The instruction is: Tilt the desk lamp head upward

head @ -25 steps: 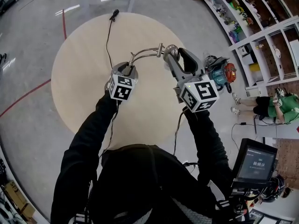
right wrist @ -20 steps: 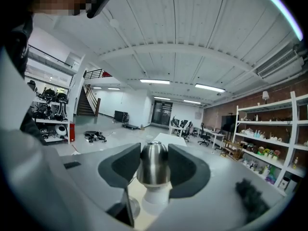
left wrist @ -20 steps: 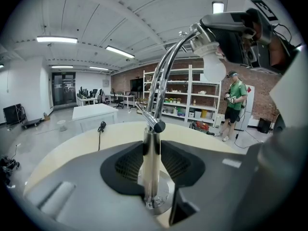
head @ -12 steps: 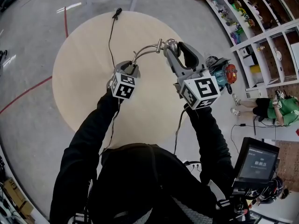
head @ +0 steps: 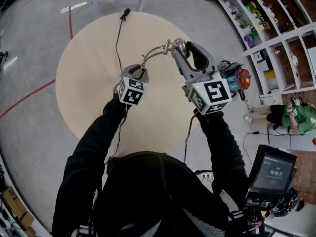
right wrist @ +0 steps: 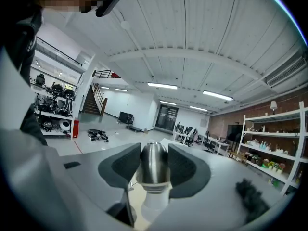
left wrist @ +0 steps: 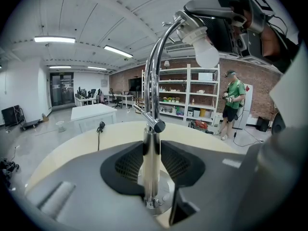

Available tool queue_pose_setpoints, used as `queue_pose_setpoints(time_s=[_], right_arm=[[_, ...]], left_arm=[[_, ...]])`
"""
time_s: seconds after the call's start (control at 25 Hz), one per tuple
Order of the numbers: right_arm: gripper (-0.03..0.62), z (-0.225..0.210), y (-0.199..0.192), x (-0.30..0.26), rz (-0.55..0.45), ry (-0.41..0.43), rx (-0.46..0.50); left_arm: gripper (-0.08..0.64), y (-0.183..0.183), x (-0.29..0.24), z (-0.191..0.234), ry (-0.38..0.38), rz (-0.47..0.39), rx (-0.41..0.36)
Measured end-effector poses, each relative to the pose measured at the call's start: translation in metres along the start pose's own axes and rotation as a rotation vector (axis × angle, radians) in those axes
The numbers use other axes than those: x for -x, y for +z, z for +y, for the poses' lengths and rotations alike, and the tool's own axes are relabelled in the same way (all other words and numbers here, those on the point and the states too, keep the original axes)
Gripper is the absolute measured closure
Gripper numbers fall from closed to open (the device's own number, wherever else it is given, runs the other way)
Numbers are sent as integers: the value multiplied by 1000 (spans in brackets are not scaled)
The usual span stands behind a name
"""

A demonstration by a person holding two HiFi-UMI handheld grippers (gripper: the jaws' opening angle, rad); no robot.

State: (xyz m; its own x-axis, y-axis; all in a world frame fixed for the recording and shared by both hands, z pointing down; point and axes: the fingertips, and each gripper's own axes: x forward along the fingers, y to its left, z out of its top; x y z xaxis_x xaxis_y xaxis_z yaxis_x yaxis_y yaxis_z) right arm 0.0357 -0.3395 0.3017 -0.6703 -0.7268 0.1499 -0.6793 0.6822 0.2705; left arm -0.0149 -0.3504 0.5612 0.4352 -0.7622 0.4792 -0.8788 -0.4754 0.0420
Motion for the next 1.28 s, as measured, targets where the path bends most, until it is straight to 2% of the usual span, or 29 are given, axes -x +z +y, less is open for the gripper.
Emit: queue_pose_setpoints(time_s=[0.28,0.52,0.88,1.12,1.28], right_arm=[[405,10,12,-6,-27,5,37],[408,16,22,-8,-56,12,11],[411,23,31,-13,-72,34,26],[413,31,37,-19,-68,43,88],[413,32,38,-22,-65,43,97]], left_arm=[[440,0,3,-3,5,-1,4],[439,1,8,-7,5,0,1],[439,2,10,-9,7,-3,1],[439,2,10,-11,10,-3,5],[440,3,10,-11,12,-4,6]])
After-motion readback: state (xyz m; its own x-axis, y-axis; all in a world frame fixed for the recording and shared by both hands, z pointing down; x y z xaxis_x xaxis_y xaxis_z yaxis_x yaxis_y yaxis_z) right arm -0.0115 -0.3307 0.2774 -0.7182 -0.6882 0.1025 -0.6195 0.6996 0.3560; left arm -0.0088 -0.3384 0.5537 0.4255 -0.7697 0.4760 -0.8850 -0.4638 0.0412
